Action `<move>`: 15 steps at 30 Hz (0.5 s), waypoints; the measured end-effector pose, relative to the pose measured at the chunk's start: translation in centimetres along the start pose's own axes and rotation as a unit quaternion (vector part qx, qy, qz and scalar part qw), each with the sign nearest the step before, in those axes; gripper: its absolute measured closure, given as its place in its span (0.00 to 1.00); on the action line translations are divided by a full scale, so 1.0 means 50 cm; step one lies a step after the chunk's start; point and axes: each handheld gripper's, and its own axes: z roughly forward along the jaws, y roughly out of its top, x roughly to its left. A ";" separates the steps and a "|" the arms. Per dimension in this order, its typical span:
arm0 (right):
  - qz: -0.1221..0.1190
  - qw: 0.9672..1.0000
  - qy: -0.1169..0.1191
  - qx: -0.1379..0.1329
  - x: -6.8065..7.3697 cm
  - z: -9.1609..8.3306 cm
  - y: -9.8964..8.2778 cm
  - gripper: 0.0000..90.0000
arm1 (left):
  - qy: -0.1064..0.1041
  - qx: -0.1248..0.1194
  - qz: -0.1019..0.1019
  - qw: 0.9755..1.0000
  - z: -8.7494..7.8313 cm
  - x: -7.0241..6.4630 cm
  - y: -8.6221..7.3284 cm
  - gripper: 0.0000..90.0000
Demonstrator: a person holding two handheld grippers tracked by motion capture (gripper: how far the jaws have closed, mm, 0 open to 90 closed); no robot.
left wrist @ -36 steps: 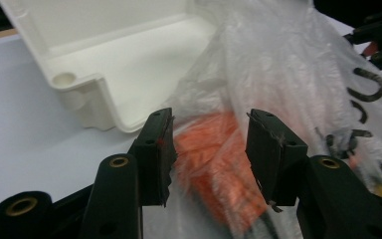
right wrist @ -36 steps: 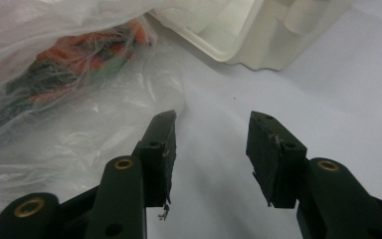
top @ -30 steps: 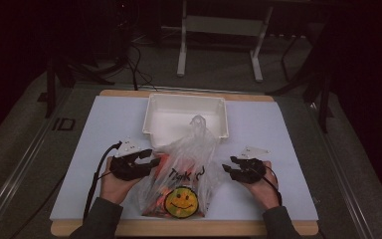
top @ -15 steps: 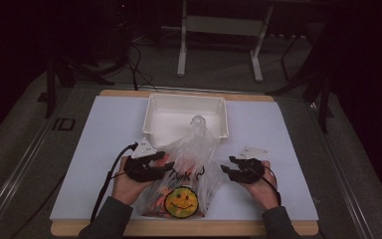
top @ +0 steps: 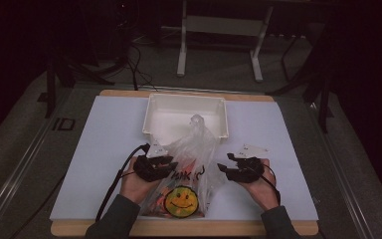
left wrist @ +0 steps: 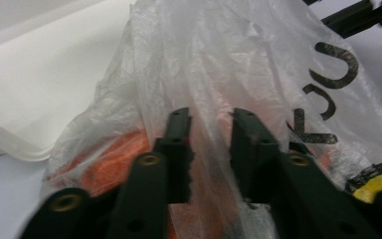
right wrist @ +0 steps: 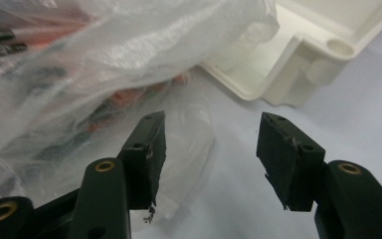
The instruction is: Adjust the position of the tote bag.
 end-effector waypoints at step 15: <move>0.018 0.999 0.025 -0.039 0.018 -0.004 0.059 0.45 | 0.017 0.002 0.008 1.000 -0.003 -0.002 -0.004 0.99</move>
